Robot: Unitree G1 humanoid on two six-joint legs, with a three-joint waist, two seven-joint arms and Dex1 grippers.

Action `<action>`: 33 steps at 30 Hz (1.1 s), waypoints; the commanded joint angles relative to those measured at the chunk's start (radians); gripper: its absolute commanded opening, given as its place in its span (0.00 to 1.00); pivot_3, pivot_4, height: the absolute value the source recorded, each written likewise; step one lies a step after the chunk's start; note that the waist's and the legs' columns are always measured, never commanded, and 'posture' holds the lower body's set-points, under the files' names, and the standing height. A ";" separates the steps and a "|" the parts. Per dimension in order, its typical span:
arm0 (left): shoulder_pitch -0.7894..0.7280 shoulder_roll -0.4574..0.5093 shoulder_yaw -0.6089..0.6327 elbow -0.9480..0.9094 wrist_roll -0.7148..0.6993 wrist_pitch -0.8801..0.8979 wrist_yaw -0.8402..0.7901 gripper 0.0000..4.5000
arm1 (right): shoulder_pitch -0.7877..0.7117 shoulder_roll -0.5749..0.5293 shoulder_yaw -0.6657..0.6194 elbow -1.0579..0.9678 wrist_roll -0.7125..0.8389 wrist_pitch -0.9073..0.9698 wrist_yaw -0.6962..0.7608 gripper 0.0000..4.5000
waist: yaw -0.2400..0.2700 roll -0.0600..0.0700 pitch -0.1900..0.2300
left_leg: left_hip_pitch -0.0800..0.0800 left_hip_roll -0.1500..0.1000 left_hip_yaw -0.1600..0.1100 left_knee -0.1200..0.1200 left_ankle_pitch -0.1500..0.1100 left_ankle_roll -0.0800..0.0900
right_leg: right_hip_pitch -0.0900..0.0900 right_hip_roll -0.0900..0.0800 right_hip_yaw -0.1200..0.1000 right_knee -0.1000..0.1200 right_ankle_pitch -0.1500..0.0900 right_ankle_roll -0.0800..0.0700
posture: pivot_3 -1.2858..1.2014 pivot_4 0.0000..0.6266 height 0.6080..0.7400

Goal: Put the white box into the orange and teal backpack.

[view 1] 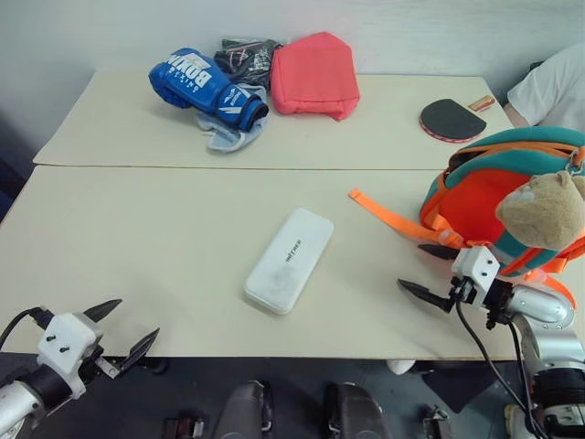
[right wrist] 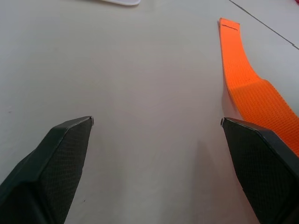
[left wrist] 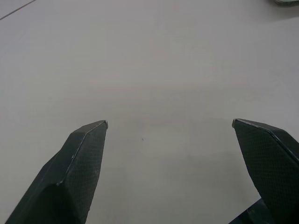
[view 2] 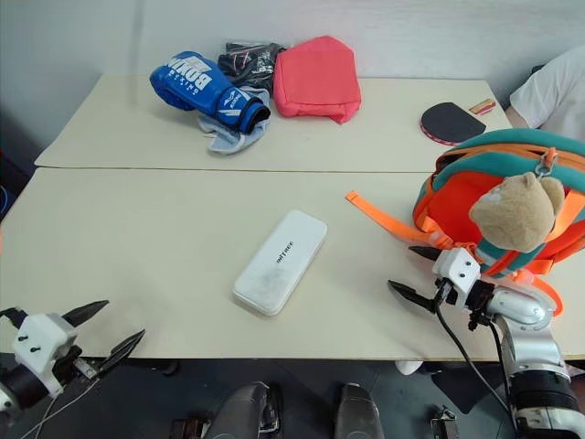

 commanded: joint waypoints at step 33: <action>-0.160 -0.026 -0.499 -0.305 0.007 0.303 0.121 0.01 | -0.671 0.419 0.209 0.572 -0.266 -0.042 -0.220 0.00 | -0.027 0.001 0.001 | 0.000 0.007 0.003 0.001 0.003 0.001 | -0.002 0.013 0.006 0.004 0.000 -0.001 | 0.52 0.24 1.00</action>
